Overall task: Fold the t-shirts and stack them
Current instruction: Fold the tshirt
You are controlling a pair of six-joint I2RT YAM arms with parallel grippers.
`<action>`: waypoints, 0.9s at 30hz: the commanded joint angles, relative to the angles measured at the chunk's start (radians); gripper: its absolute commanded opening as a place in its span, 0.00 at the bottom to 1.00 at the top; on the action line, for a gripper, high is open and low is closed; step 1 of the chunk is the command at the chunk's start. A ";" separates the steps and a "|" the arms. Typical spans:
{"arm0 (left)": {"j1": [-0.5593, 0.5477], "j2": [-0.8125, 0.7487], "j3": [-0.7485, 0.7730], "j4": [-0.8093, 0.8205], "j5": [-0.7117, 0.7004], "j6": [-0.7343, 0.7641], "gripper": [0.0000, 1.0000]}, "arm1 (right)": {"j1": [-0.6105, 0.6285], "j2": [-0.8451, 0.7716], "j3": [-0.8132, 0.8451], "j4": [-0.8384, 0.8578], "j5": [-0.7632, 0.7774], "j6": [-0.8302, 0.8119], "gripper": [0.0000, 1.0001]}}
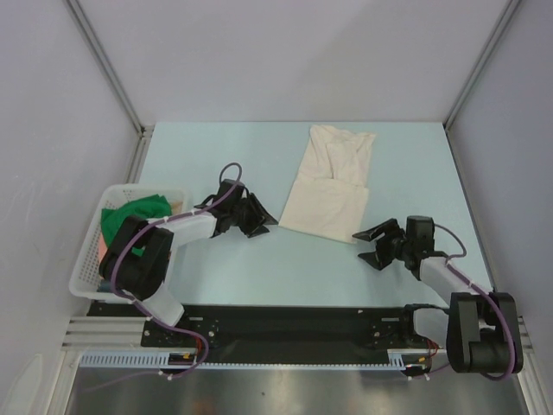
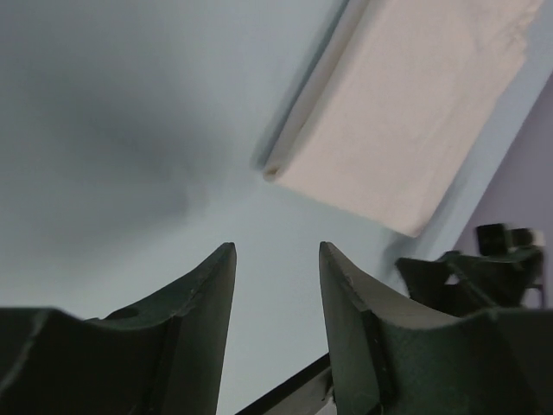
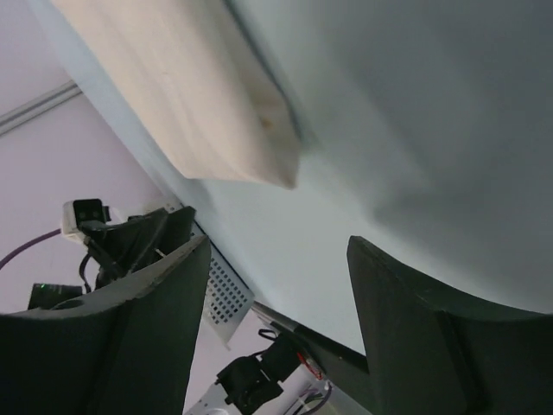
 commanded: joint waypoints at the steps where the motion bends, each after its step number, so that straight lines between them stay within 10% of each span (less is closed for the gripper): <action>1: -0.014 -0.009 0.002 0.175 0.011 -0.157 0.49 | 0.067 -0.001 -0.054 0.145 0.069 0.154 0.70; 27: -0.039 0.143 -0.032 0.166 -0.046 -0.347 0.46 | 0.137 0.226 -0.047 0.346 0.221 0.247 0.51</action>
